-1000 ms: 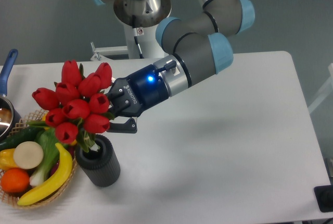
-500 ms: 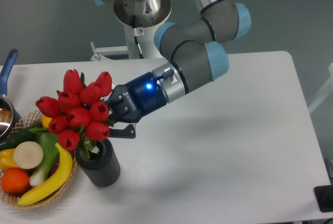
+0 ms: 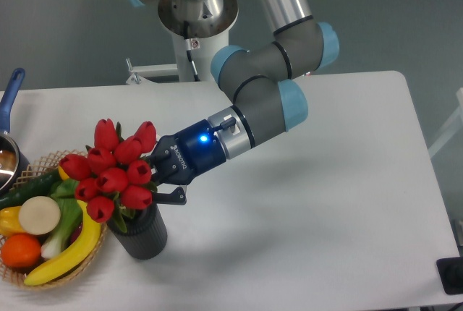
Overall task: Insert the flowers into the vase
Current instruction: 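Lower the tulip stems down into the dark gray vase, then open the gripper to release the tulips in the vase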
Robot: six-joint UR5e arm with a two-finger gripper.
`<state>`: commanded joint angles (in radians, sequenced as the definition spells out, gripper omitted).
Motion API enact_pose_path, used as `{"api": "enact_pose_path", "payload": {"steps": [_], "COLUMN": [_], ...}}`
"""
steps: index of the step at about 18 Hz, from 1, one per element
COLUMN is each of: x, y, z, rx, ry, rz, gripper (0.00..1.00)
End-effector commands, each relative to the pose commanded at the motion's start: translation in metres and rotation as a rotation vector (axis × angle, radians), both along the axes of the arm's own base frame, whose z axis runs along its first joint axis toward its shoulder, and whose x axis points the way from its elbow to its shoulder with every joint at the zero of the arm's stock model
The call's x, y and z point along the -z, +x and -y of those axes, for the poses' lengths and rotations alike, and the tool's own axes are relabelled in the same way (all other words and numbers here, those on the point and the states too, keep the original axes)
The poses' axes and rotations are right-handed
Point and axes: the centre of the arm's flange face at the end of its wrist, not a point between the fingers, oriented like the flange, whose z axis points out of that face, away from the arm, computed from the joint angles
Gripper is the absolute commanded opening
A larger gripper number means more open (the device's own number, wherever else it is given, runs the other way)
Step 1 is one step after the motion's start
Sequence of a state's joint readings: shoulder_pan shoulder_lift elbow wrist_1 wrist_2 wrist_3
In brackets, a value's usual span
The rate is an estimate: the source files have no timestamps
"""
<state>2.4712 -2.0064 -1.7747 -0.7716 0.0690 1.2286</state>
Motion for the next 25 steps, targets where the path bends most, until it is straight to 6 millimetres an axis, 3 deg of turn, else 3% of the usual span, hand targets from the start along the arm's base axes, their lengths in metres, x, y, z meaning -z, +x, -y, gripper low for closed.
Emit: {"api": "enact_pose_path", "payload": {"steps": [5,11,13,16,25], "x": [0.027,0.041,0.046,0.053,0.060], "y": [0.000,0.001,0.000,0.003,-0.005], "z": [0.000,0.002,0.003,0.007,0.022], "rx": [0.003,-0.002,-0.005,-0.008,-0.038], "ry": [-0.006,-0.053,-0.057,-0.075,-0.092], "rz": [0.007,-0.007,-0.004,0.013,0.024], "gripper": [0.13,0.29,0.51,0.98,1.00]}}
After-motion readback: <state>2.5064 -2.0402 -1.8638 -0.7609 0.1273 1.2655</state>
